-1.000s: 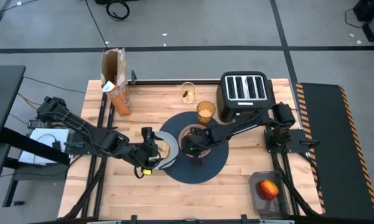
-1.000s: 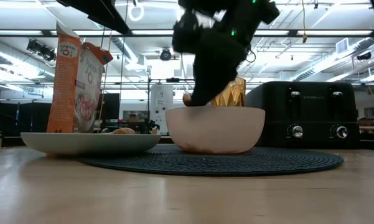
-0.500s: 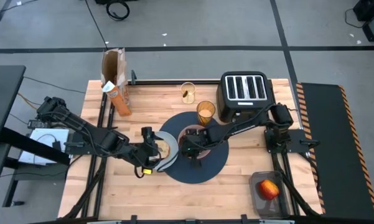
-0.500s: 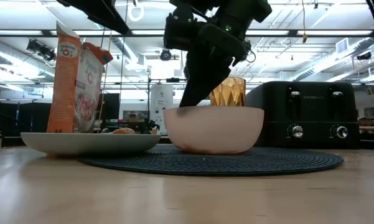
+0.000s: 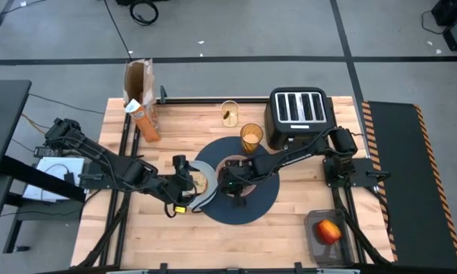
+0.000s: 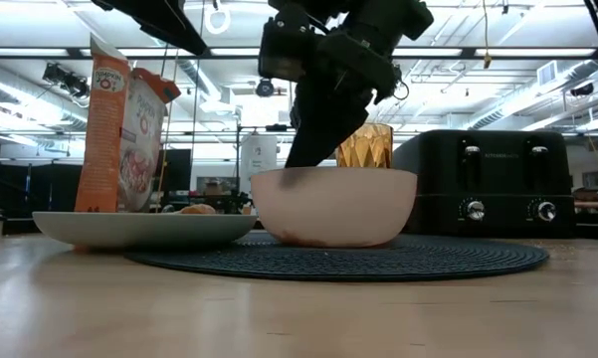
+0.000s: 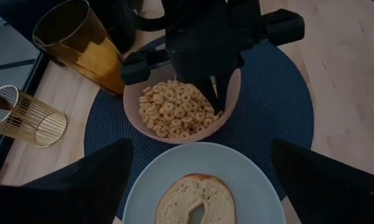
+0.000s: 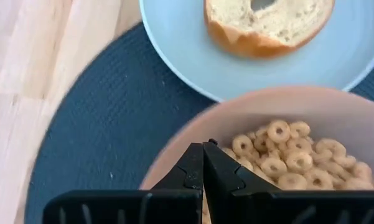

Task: Arrange a breakfast setting
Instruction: Put the gold spoon on the right of the orange bowl

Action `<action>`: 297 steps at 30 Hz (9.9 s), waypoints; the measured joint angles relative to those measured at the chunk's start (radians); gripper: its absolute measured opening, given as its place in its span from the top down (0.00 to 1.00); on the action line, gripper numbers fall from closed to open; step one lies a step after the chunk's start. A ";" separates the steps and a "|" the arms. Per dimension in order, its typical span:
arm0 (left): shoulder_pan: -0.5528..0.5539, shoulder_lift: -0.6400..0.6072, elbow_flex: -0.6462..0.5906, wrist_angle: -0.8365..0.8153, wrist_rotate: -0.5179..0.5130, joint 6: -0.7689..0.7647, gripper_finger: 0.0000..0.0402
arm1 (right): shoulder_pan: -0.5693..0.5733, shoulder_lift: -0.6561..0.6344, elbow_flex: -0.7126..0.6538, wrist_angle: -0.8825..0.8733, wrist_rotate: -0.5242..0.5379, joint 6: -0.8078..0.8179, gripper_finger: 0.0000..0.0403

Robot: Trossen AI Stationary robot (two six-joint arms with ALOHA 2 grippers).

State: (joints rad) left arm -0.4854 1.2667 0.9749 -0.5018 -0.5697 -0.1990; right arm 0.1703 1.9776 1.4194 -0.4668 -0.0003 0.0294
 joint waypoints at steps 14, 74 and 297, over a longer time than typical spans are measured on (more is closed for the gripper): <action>0.075 -0.011 -0.001 0.007 -0.001 0.008 0.05 | -0.068 -0.387 0.018 -0.128 0.446 -0.035 0.95; 0.314 -0.010 0.000 -0.136 0.112 0.079 0.05 | -0.717 0.018 0.313 -0.195 -0.388 -0.876 0.56; 0.190 0.005 -0.440 1.163 0.232 -0.061 0.58 | 0.127 -0.047 0.769 -0.615 0.533 -0.396 0.94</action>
State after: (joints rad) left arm -0.2958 1.2720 0.5346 0.6615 -0.3382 -0.2600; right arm 0.2970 1.9308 2.1887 -1.0821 0.5328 -0.3668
